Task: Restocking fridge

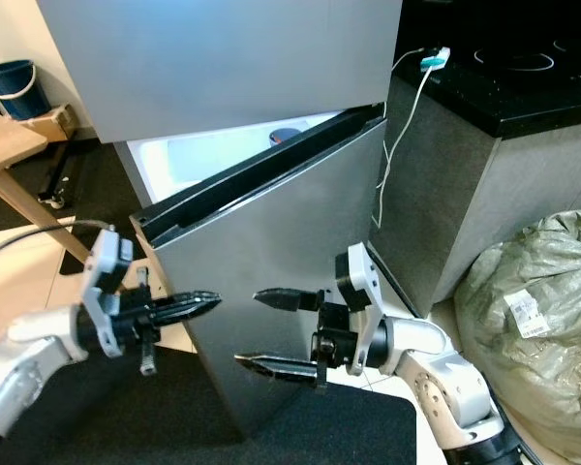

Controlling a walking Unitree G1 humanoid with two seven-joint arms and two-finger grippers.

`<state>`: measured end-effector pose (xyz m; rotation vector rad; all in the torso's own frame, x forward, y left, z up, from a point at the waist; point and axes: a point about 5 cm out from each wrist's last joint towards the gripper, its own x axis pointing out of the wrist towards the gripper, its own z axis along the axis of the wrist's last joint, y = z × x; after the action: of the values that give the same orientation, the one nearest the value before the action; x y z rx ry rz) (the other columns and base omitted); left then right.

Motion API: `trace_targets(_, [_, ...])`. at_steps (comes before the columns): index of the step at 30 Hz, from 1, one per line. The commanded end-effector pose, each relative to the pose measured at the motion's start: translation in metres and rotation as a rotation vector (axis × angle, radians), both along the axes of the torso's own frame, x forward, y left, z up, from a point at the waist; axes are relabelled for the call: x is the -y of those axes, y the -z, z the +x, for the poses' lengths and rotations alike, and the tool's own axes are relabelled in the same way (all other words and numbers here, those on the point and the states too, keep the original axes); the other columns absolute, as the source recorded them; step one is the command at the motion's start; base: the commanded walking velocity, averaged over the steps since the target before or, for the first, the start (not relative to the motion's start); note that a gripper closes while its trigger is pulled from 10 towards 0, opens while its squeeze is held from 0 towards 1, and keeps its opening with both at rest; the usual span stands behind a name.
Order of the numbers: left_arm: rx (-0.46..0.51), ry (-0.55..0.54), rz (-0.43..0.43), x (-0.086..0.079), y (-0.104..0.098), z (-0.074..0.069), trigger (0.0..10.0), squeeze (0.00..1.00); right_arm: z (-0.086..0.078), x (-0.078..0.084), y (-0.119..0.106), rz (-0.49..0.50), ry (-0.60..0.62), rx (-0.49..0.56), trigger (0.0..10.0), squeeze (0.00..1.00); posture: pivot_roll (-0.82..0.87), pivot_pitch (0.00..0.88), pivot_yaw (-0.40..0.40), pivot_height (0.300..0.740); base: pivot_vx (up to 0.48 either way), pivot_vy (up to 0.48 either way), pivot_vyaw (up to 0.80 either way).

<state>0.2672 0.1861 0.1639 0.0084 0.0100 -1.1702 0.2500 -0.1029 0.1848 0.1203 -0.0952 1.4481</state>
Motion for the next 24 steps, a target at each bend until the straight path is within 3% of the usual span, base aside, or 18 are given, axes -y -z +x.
trace_targets(1, [-0.021,-0.035,0.015,-0.001,0.01,0.001,10.0,0.0,0.002,0.001,-0.001,0.005,0.016,0.012,10.0,0.0,-0.02,0.045,0.029,0.74,0.0,0.0,0.0])
trace_targets(7, [-0.036,-0.137,0.023,-0.006,0.024,0.011,10.0,0.0,0.004,0.001,-0.001,0.004,0.033,0.019,10.0,0.0,-0.02,0.047,0.029,0.74,0.0,0.0,0.0])
trace_targets(9, [-0.012,-0.262,0.025,-0.015,0.027,0.026,10.0,0.0,0.006,0.0,-0.002,0.008,0.052,0.027,10.0,0.0,-0.02,0.051,0.033,0.74,0.0,0.0,0.0])
trace_targets(10, [-0.012,-0.262,0.025,-0.015,0.027,0.026,10.0,0.0,0.006,0.0,-0.002,0.008,0.052,0.027,10.0,0.0,-0.02,0.051,0.033,0.74,0.0,0.0,0.0])
trace_targets(13, [0.046,-0.42,-0.005,-0.032,0.02,0.042,10.0,0.0,0.007,-0.001,-0.003,0.023,0.076,0.036,10.0,0.0,-0.03,0.056,0.032,0.74,0.0,0.0,0.0])
trace_targets(19, [0.07,-0.445,-0.023,-0.034,0.017,0.046,10.0,0.0,0.009,-0.003,-0.003,0.021,0.094,0.041,10.0,0.0,-0.03,0.06,0.028,0.74,0.0,0.0,0.0])
trace_targets(24, [0.101,-0.449,-0.048,-0.032,0.012,0.053,10.0,0.0,0.023,-0.001,0.001,0.003,0.223,0.058,10.0,0.0,-0.03,0.066,0.027,0.74,0.0,0.0,0.0])
